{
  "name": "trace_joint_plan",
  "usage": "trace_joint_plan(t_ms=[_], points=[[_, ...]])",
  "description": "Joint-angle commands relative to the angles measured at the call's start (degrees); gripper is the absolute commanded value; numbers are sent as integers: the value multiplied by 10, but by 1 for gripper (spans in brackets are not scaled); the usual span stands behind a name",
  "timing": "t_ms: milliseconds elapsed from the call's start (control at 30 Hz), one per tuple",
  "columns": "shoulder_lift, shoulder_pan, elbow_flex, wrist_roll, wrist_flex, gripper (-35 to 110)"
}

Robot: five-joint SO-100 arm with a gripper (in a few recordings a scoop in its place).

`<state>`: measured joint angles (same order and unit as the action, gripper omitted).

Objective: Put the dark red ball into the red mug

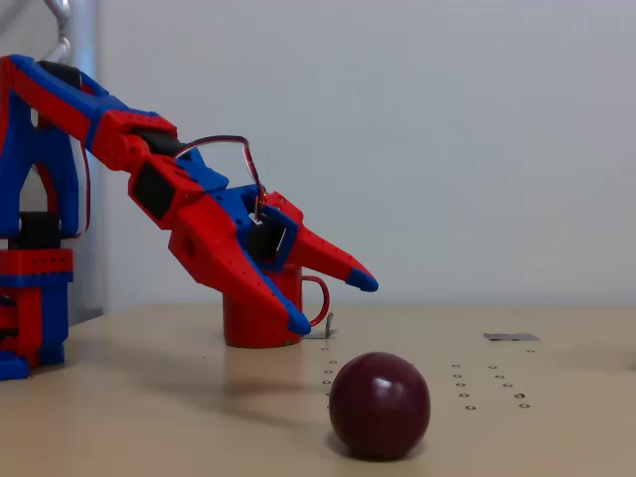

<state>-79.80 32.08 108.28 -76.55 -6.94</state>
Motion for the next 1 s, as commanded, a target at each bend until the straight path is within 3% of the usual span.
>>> trace_joint_plan(t_ms=[0, 967], points=[[7, -6, -62, -10, 13, 37], [177, 11, -200, -41, 39, 37]])
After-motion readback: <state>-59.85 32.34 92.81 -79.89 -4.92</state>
